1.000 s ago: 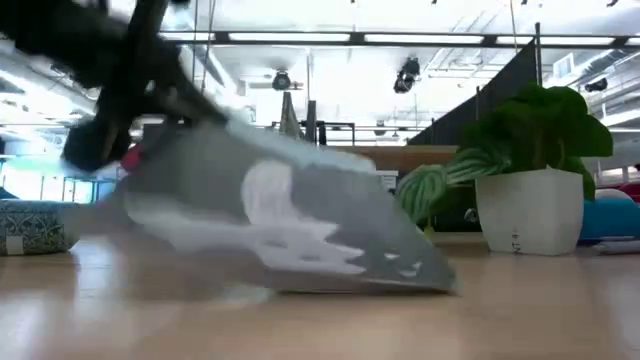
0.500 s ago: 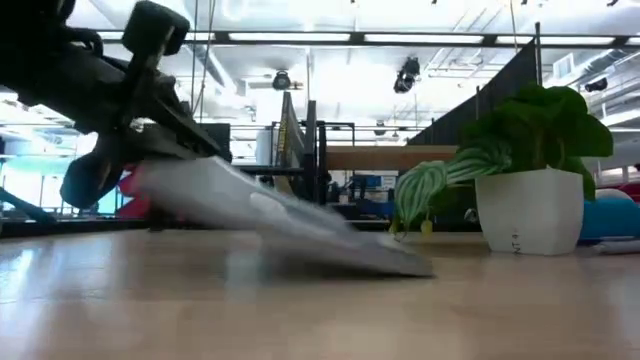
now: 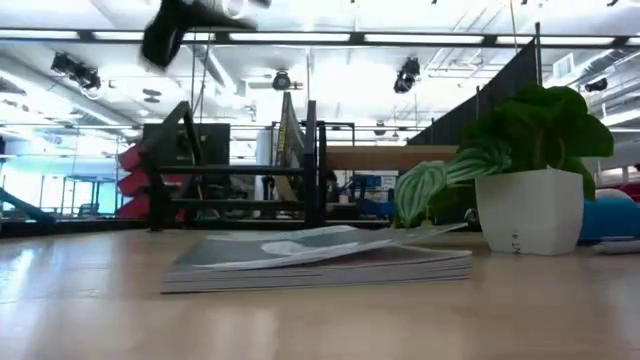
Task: Stock shelves
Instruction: Remove the black book from the black book shelf
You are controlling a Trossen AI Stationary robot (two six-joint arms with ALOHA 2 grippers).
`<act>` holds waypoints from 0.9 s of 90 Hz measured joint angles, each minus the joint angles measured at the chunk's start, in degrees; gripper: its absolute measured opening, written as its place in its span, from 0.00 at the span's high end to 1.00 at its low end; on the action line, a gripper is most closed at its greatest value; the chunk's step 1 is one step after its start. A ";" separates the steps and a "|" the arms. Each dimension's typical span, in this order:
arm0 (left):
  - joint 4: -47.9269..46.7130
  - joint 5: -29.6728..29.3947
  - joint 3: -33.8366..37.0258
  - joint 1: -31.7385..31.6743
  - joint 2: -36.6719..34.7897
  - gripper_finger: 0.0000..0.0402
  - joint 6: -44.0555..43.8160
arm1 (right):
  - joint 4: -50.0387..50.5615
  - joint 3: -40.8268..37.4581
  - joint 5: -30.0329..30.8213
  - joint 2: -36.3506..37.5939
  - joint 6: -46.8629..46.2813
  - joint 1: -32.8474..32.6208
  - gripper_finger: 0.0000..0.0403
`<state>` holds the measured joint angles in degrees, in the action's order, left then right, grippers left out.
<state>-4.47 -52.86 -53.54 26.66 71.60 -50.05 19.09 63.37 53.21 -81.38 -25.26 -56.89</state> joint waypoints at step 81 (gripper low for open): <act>-24.24 10.76 -21.61 -41.65 16.65 0.34 10.62 | -0.15 0.02 -0.92 0.00 -0.36 1.91 0.58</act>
<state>-28.70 -42.11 -75.16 -14.99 88.25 -39.42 18.94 63.40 52.29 -81.38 -25.62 -54.98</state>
